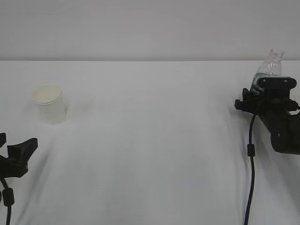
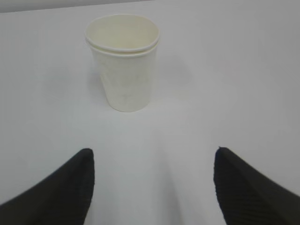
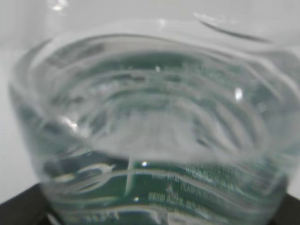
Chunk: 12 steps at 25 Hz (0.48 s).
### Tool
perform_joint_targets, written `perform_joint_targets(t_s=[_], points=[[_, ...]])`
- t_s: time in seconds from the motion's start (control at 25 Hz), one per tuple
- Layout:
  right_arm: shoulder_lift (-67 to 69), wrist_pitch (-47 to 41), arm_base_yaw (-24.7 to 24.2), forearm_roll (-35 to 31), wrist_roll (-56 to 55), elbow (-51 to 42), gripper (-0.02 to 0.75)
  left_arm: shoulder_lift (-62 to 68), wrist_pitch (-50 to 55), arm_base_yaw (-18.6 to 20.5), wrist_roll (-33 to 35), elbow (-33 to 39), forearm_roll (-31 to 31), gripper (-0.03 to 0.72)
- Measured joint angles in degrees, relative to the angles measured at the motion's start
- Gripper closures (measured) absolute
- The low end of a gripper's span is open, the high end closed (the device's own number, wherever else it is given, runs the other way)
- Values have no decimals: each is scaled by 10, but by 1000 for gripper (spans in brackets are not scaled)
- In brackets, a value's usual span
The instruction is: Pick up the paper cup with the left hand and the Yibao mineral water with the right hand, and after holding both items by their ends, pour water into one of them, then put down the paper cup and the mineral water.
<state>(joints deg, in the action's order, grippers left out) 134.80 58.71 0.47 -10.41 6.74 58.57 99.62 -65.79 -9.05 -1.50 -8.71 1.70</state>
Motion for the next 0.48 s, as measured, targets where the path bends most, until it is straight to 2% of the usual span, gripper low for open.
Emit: perform_joint_targets(t_s=[0.48], points=[[0,-1,0,10,0,0,260,0,0,0,0,0,1,132]])
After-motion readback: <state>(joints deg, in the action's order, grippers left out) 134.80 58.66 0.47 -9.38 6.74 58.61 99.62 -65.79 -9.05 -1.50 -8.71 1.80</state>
